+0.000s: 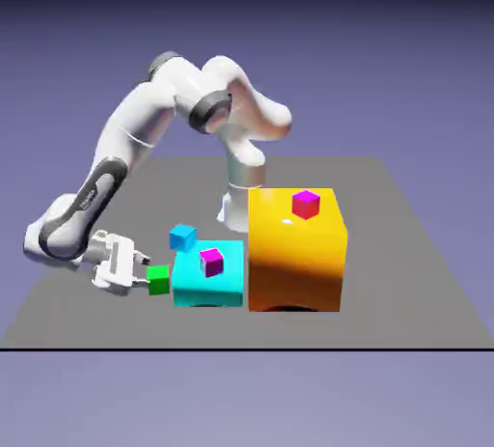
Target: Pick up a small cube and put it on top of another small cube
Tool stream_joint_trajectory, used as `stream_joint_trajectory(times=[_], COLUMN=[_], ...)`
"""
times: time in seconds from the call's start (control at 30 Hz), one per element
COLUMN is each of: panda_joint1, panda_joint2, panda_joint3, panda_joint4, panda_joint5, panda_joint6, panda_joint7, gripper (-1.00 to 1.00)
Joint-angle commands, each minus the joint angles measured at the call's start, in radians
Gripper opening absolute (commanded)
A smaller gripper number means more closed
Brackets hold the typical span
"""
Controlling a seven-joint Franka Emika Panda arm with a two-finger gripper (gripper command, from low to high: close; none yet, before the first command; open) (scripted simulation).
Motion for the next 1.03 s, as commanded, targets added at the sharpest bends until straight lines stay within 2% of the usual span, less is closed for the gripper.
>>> stream_joint_trajectory(times=[0.0, 0.17, 0.7, 0.77, 0.9, 0.93, 1.0], panda_joint1=[0.0, -0.054, 0.022, 0.025, 0.074, 0.074, 0.06], panda_joint2=[0.0, -0.042, -0.621, -0.643, -0.633, -0.633, -0.636], panda_joint3=[0.0, -0.039, -0.148, -0.152, -0.111, -0.111, -0.123], panda_joint4=[0.0, 0.096, -0.363, -0.38, -0.502, -0.502, -0.466], panda_joint5=[0.0, -0.059, -0.157, -0.161, -0.093, -0.093, -0.113], panda_joint6=[0.0, -0.108, -0.021, -0.017, 0.108, 0.108, 0.071], panda_joint7=[0.0, 0.049, 0.283, 0.291, 0.252, 0.252, 0.264], gripper=[-1.0, -1.0, -1.0, -1.0, -1.0, 1.0, 1.0])
